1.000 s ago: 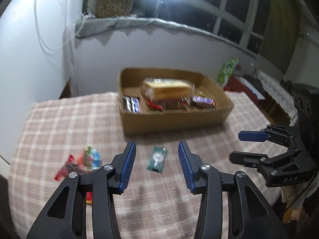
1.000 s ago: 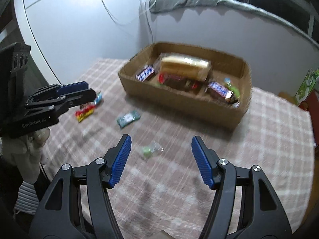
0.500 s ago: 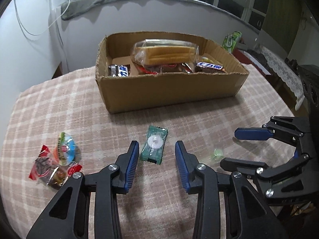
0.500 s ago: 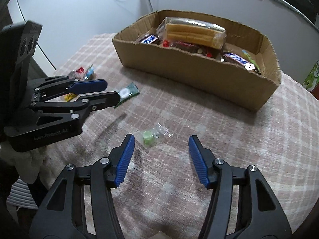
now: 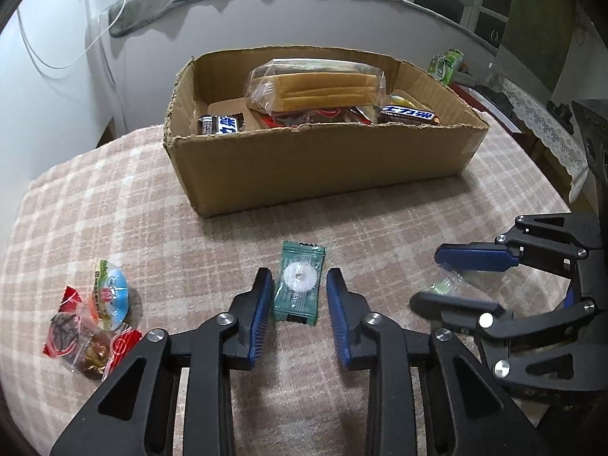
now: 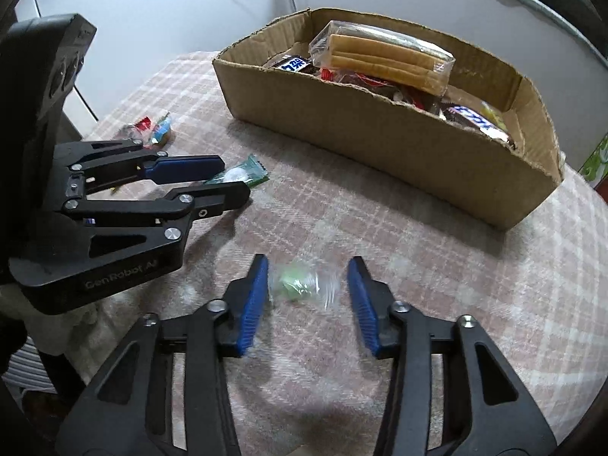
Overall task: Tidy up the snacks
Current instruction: 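Move both tools back and grasp the teal mint packet with the left tool, then carry the teal mint packet into the box and open the left tool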
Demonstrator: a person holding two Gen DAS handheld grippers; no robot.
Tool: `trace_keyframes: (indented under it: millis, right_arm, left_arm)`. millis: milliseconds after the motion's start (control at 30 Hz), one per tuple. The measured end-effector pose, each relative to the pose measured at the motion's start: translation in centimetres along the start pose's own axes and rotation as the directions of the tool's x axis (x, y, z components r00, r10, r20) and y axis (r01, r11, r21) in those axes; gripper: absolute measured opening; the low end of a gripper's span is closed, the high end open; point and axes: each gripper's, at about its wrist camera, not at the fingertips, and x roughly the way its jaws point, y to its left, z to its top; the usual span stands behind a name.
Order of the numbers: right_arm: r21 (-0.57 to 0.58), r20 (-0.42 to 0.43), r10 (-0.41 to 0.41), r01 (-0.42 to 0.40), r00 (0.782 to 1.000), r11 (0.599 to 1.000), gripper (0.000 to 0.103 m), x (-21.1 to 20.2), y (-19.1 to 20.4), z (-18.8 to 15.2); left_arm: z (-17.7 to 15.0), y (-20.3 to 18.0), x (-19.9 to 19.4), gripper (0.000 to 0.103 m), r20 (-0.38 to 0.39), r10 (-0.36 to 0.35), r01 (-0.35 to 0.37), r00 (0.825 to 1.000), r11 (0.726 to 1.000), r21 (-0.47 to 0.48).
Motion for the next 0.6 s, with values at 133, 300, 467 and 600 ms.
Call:
trace_keyframes:
  millis: [133, 300, 467, 600]
  right_arm:
    - [-0.008, 0.0, -0.007, 0.007, 1.0, 1.0, 0.032, 0.1, -0.1, 0.2]
    - [-0.005, 0.003, -0.003, 0.003, 1.0, 1.0, 0.029, 0.0, -0.2, 0.1]
    - [0.021, 0.013, 0.009, -0.009, 1.0, 1.0, 0.029, -0.8, -0.8, -0.6]
    - [0.057, 0.039, 0.024, -0.026, 0.999, 0.998, 0.029, -2.0, -1.7, -1.2]
  left_arm:
    - [0.0, 0.0, 0.1, 0.022, 0.006, -0.004, 0.004, 1.0, 1.0, -0.003]
    - [-0.5, 0.0, -0.3, 0.021, 0.012, -0.005, 0.005, 1.0, 1.0, -0.003]
    - [-1.1, 0.1, -1.6, 0.019, 0.048, -0.016, 0.018, 0.999, 0.999, -0.043]
    - [-1.8, 0.6, -3.7, 0.015, 0.125, -0.041, 0.056, 0.991, 0.992, -0.116]
